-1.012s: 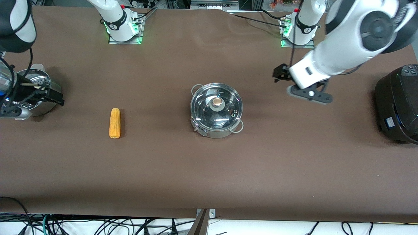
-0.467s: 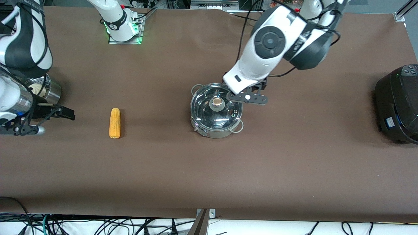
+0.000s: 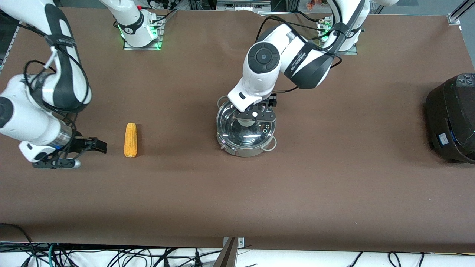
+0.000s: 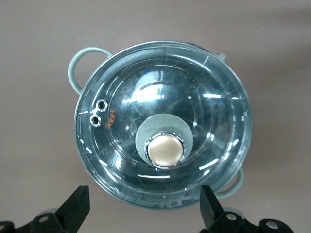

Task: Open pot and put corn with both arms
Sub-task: 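Reach the left gripper to the lid knob while the right gripper reaches the corn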

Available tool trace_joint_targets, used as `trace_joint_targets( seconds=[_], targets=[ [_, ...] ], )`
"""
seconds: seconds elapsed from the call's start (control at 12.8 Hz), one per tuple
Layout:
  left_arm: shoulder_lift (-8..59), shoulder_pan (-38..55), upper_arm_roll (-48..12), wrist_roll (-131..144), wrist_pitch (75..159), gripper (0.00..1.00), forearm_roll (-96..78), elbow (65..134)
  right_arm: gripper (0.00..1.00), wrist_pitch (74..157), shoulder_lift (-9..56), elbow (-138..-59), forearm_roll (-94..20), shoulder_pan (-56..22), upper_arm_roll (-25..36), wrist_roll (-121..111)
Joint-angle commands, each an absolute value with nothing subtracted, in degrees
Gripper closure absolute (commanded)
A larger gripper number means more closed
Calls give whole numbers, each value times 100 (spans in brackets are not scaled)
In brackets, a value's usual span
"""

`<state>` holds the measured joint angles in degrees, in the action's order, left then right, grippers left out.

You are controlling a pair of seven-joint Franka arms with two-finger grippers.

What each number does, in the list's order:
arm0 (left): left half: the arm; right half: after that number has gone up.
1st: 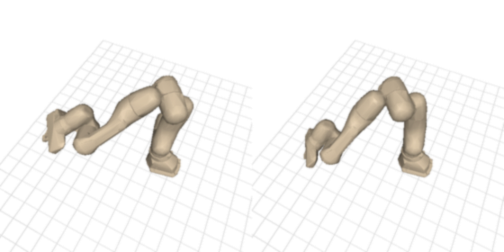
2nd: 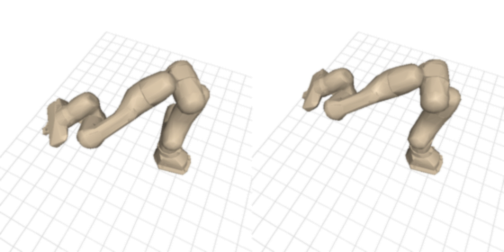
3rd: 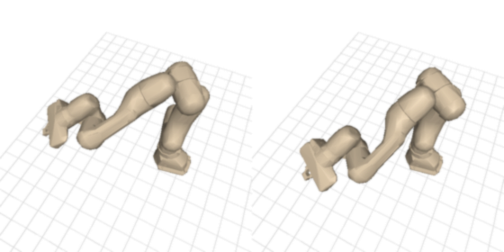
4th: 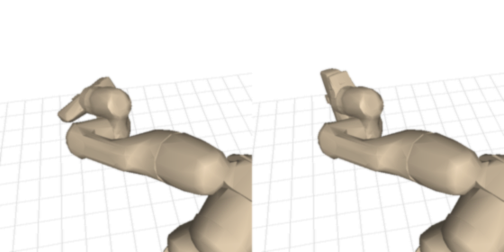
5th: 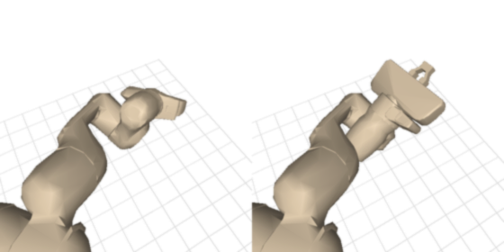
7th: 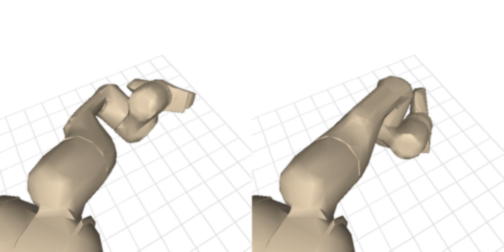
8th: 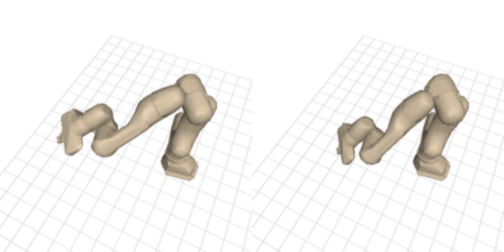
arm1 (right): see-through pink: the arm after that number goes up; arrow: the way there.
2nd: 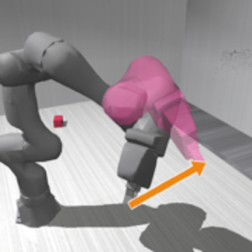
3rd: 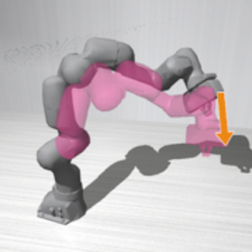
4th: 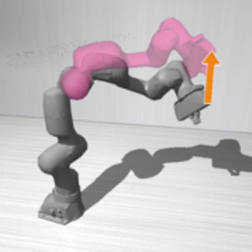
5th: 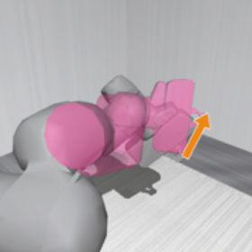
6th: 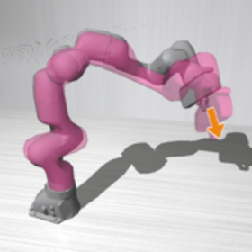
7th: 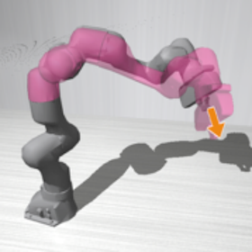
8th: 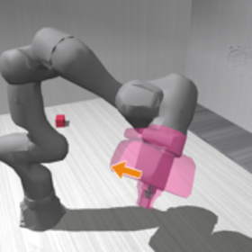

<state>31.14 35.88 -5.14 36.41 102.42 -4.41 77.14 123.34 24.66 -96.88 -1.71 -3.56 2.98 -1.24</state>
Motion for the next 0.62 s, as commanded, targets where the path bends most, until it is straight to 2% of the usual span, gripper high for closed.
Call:
trace_joint_targets(
  seconds=[0.0, 0.16, 0.39, 0.54],
  targets=[
    [3549, 3700, -457, 3648, 10352, 0, -325, 7471, 0, 12709, 2399, -10054, -281, -343, 177, -202],
    [3638, 3700, -457, 3639, 10721, 0, -299, 7497, 0, 12726, 2426, -10133, -281, -343, 150, -202],
    [3691, 3700, -457, 3621, 10766, 0, -290, 7523, 0, 12770, 2426, -10353, -360, -343, 27, -185],
    [3735, 3726, -457, 3621, 10784, 0, -299, 7523, 0, 13076, 2426, -10616, -387, -343, 18, -185]
  ],
)
